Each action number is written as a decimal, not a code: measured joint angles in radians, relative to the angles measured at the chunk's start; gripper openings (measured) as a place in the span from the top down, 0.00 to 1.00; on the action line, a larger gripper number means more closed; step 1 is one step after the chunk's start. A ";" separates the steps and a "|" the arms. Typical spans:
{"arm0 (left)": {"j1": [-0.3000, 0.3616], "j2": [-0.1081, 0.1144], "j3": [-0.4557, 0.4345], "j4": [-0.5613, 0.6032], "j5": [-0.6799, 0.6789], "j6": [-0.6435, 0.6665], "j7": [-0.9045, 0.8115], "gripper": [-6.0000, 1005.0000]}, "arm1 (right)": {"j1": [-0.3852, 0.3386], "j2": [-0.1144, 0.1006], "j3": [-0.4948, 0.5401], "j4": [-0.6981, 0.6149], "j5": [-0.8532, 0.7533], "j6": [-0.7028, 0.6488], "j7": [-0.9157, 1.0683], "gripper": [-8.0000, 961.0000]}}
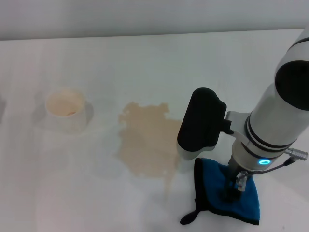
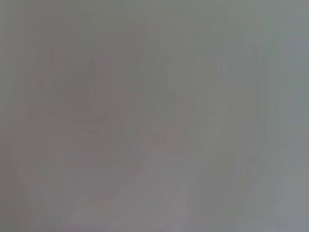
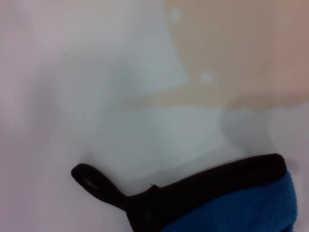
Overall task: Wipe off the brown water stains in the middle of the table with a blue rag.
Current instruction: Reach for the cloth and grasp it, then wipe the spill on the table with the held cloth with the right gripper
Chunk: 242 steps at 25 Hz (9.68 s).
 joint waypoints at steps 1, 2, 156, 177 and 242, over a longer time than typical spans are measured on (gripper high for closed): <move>0.000 0.000 0.000 0.000 0.000 0.000 0.000 0.11 | 0.000 0.000 0.001 0.000 0.000 0.001 -0.002 0.44; 0.000 0.000 0.000 0.000 0.000 0.000 0.000 0.11 | 0.000 -0.001 0.002 -0.002 -0.001 0.002 -0.005 0.45; -0.025 -0.001 0.000 -0.004 0.000 -0.002 0.000 0.11 | 0.328 0.008 -0.072 0.815 0.856 -1.065 -0.695 0.85; -0.024 0.000 0.000 -0.004 0.000 -0.002 0.000 0.11 | 0.374 0.008 -0.074 0.946 0.856 -1.222 -0.633 0.86; -0.001 -0.002 -0.005 0.003 0.000 0.008 -0.008 0.11 | 0.414 -0.018 -0.056 1.024 0.835 -1.131 -0.493 0.86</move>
